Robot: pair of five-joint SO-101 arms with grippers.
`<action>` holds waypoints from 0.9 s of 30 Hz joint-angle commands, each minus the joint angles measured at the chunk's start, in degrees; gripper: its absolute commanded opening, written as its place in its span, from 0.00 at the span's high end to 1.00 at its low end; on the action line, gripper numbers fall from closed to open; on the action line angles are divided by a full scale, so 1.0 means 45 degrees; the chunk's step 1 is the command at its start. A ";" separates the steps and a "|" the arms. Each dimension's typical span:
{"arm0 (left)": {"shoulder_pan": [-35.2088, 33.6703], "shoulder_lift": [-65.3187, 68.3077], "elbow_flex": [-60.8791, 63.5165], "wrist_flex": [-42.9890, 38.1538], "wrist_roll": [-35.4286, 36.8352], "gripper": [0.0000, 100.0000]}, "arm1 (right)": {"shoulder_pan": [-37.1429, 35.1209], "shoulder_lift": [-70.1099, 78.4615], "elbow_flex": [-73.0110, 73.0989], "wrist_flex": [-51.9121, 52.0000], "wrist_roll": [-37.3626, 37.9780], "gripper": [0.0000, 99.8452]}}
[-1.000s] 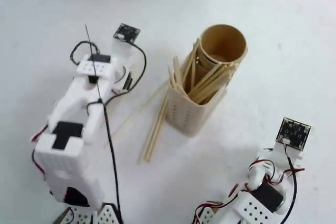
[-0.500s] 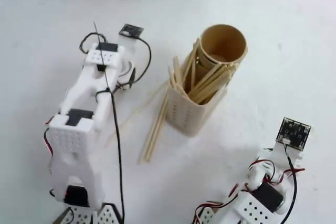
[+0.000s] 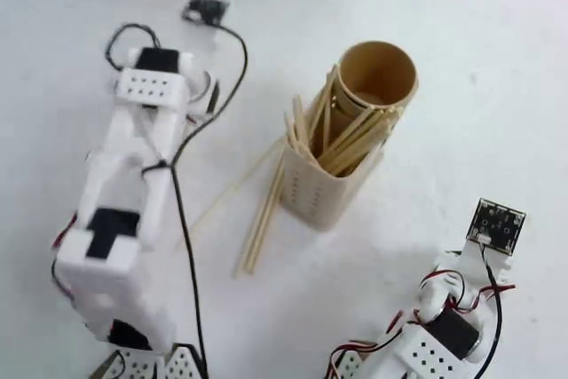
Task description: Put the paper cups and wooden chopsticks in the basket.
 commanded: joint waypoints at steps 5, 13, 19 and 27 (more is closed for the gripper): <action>0.3214 -0.7824 -0.2110 0.0742 0.0078 0.98 | 0.0010 0.0049 0.0137 0.0049 0.0117 0.98; 0.7258 -0.9231 -0.2559 -0.2872 0.0137 0.98 | 0.0010 0.0049 0.0137 0.0049 0.0117 0.98; 0.8625 -0.9211 -0.2520 -0.4591 0.0137 0.98 | 0.0068 0.0049 0.0137 0.0049 0.0117 0.98; 0.9035 -0.8352 -0.1465 -0.6545 0.0059 0.98 | 0.0088 0.0049 0.0137 0.0049 0.0117 0.98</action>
